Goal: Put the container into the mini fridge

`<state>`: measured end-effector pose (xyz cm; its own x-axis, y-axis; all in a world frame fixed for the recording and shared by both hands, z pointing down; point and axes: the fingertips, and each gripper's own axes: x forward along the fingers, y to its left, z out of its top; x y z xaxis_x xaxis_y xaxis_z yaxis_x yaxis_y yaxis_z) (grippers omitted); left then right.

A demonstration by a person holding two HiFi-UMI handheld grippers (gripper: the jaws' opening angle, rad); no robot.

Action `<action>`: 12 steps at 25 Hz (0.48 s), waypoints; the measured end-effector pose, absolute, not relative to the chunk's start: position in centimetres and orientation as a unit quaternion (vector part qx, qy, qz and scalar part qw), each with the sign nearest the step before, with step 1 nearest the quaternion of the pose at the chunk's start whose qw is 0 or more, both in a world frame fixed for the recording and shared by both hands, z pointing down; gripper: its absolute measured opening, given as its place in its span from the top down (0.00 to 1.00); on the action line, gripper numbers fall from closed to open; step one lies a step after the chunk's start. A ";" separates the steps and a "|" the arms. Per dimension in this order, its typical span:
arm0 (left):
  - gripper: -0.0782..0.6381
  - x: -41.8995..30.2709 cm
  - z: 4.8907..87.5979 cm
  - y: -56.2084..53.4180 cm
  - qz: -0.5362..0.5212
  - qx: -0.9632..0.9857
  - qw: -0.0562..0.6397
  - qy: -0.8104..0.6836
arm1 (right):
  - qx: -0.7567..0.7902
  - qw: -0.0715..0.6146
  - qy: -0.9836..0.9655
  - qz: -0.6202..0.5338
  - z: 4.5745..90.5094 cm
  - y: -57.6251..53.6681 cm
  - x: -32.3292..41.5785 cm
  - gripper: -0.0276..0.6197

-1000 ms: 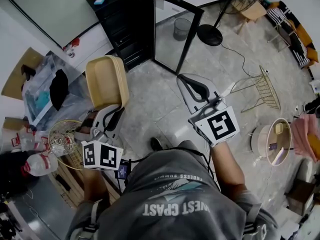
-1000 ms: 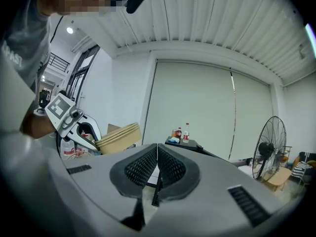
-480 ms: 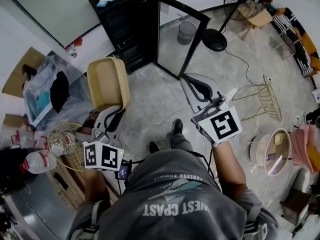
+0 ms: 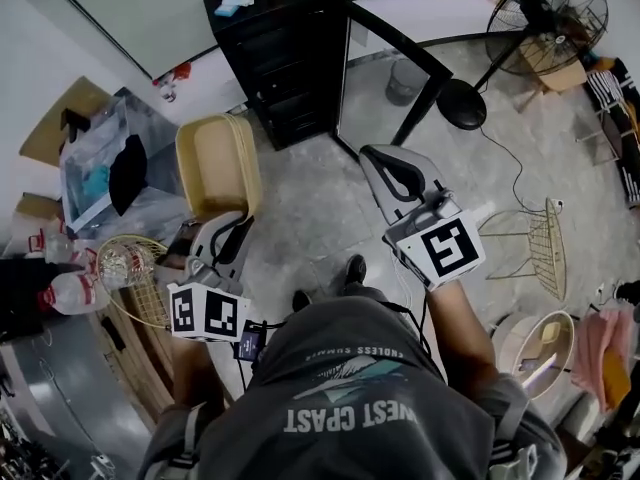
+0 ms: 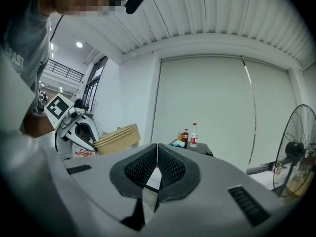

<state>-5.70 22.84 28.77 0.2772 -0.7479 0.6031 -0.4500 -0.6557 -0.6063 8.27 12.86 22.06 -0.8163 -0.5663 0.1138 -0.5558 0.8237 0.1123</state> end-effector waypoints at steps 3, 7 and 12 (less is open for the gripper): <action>0.83 -5.3 28.9 21.2 -0.472 -0.772 0.150 0.397 | 0.272 0.069 -0.959 -0.036 22.2 10.7 8.3 0.91; 0.83 -4.3 28.8 19.4 -0.481 -0.760 0.138 0.415 | 0.246 0.057 -0.967 -0.035 21.9 8.2 8.5 0.91; 0.83 -2.6 28.8 17.3 -0.489 -0.749 0.132 0.426 | 0.228 0.055 -0.972 -0.034 22.3 5.7 10.0 0.91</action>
